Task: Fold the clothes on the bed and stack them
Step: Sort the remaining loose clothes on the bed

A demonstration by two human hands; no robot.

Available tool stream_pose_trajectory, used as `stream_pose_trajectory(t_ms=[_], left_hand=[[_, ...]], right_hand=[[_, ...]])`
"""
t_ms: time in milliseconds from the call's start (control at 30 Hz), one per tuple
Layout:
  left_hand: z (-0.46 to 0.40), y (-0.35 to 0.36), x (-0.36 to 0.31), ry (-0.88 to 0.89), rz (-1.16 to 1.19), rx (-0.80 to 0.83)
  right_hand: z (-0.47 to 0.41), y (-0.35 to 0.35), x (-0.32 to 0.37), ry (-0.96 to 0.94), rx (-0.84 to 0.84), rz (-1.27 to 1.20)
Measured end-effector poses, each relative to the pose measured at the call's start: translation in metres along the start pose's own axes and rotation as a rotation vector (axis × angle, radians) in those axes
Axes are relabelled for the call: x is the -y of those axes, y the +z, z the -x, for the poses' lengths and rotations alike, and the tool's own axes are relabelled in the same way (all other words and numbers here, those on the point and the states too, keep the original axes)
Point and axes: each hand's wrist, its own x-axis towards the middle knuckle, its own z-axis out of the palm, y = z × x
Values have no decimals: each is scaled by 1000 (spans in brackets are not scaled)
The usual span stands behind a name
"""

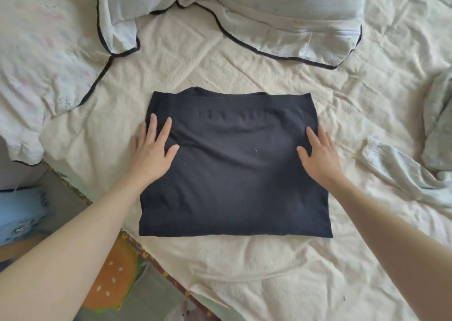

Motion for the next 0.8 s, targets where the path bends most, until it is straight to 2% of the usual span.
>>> stream_pose_trajectory(t_ms=[67,133,233,300,367,467,533,633,800], left_hand=[[24,9,-1,-19,80,-38],[58,23,-2,-106,270,-138],[109,47,-4,-431,567,-209],[134,62,-1,-592,656,-158],[151,70,5,-662,770,-78],[157,64,13,-778,1028,-26],[154,53,15,-902,1243,-44],[160,42,18,-904,1340,-50],[196,39,27,-928,1406,-76]], right_hand=[[27,8,-8,14,-21,-111],[59,18,-16,77,-90,-238],[102,34,-29,267,-165,-367],[121,41,-37,476,-115,-543],[131,46,-44,630,-12,-725],[136,43,-50,743,110,-983],[137,37,-52,805,83,-1136],[145,31,-50,821,-10,-1221],[171,30,-53,821,-85,-1227]])
